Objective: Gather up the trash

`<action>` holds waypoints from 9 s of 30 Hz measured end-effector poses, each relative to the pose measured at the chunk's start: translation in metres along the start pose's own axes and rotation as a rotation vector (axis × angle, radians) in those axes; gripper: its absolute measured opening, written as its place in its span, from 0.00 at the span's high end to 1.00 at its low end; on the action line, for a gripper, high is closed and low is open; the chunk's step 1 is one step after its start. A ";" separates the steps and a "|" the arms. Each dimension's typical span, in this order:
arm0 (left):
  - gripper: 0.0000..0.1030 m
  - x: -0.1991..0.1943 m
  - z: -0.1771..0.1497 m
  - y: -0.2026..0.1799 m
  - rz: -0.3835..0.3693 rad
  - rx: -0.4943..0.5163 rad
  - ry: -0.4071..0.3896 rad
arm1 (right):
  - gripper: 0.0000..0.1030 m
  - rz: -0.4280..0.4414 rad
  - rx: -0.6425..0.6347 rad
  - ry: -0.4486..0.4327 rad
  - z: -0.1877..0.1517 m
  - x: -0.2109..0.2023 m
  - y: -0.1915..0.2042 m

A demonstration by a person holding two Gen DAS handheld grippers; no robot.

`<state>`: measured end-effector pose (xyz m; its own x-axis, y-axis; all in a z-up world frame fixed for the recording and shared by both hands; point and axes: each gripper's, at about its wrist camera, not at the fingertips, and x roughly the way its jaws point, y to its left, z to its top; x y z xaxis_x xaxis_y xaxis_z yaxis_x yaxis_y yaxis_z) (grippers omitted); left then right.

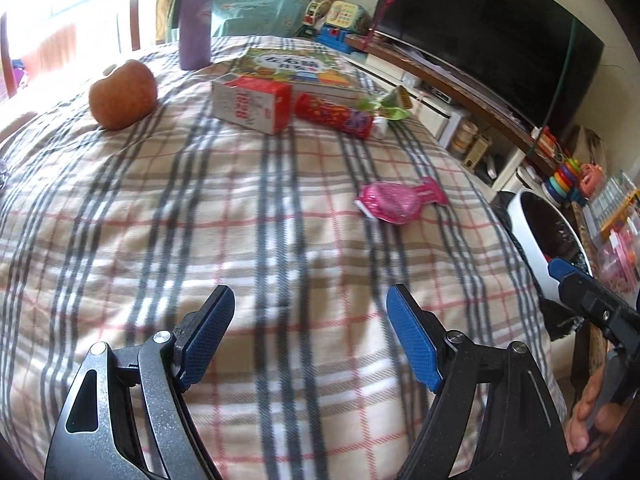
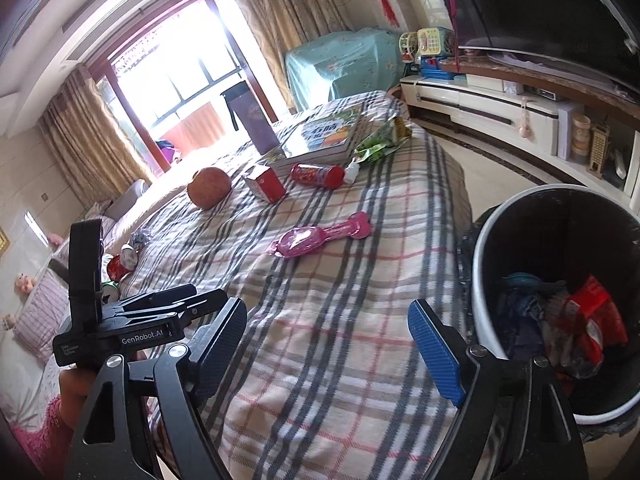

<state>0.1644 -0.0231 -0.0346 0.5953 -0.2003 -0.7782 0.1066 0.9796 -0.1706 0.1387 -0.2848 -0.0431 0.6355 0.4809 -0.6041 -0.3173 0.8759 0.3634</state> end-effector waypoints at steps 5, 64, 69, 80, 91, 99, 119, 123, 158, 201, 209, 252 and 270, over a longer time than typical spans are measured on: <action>0.21 0.004 0.006 0.013 0.016 -0.023 0.000 | 0.16 0.016 -0.039 0.041 0.002 0.019 0.008; 0.52 0.011 0.005 0.056 0.027 0.015 0.004 | 0.70 -0.023 0.008 0.099 0.056 0.135 0.013; 0.23 -0.002 0.004 0.051 0.089 -0.043 -0.058 | 0.67 -0.001 0.039 0.094 0.048 0.132 0.012; 0.35 0.030 0.024 0.045 0.170 -0.087 -0.069 | 0.80 -0.051 -0.148 0.147 0.054 0.111 0.030; 0.70 0.030 0.019 0.061 0.101 -0.161 -0.094 | 0.75 0.095 0.036 0.137 0.042 0.132 0.019; 0.70 0.012 0.012 0.035 0.063 -0.070 -0.119 | 0.82 0.051 0.017 0.055 0.037 0.083 0.014; 0.70 -0.009 0.000 -0.081 -0.113 0.158 -0.089 | 0.82 -0.127 0.058 -0.108 0.007 -0.036 -0.033; 0.70 -0.010 -0.002 -0.102 -0.130 0.188 -0.083 | 0.82 -0.144 0.084 -0.130 0.003 -0.049 -0.044; 0.70 -0.012 -0.002 -0.211 -0.187 0.375 -0.079 | 0.82 -0.237 0.205 -0.233 -0.018 -0.117 -0.111; 0.70 0.005 0.009 -0.249 -0.225 0.429 -0.055 | 0.83 -0.267 0.228 -0.221 -0.014 -0.118 -0.138; 0.70 0.006 0.009 -0.255 -0.231 0.441 -0.054 | 0.83 -0.267 0.230 -0.216 -0.014 -0.114 -0.139; 0.70 0.037 0.018 -0.272 -0.219 0.463 0.008 | 0.84 -0.280 0.245 -0.179 -0.002 -0.097 -0.160; 0.70 0.043 0.018 -0.281 -0.221 0.473 0.017 | 0.84 -0.292 0.243 -0.173 0.002 -0.097 -0.166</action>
<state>0.1739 -0.3064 -0.0093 0.5050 -0.3998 -0.7649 0.5791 0.8141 -0.0432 0.1309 -0.4766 -0.0438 0.7897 0.1815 -0.5860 0.0559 0.9300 0.3634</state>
